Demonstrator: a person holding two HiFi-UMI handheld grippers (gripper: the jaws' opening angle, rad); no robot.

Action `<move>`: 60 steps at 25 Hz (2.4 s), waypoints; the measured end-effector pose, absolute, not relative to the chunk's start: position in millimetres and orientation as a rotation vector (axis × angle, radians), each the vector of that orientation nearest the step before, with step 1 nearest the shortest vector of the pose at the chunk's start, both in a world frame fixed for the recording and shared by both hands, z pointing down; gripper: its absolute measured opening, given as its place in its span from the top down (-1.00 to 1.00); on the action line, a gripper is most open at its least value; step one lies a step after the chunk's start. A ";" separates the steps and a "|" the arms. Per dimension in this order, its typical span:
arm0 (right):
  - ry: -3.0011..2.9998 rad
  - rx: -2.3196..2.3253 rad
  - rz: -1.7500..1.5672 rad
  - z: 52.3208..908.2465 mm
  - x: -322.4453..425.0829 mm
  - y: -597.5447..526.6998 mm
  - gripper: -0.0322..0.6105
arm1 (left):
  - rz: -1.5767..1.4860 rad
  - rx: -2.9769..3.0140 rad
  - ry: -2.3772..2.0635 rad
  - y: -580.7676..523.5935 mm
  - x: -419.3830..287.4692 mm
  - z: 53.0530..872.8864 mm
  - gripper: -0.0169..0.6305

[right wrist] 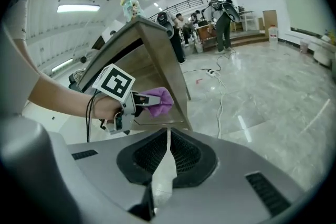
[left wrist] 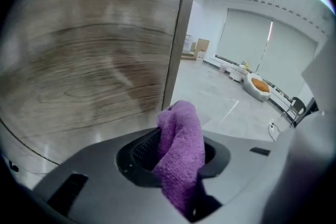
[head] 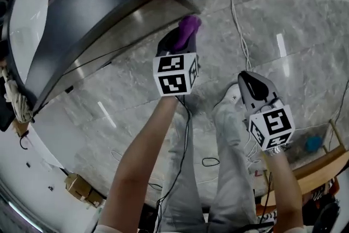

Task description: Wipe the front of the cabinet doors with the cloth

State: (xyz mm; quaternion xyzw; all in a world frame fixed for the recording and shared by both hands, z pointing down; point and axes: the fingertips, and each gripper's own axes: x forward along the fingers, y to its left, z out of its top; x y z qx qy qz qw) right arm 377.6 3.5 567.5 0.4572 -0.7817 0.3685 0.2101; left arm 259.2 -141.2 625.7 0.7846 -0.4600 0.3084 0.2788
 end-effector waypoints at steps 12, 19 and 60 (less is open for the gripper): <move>-2.105 1.400 1.077 600.0 341.7 -8.6 0.79 | 0.826 2.143 -1.209 -169.2 212.0 642.9 0.58; -2.139 1.311 1.027 598.5 274.6 -7.3 0.79 | 0.868 2.087 -1.267 -154.0 111.6 653.7 0.58; -2.166 1.199 1.124 616.3 336.5 17.3 0.79 | 0.993 2.034 -1.209 -122.9 225.1 709.4 0.58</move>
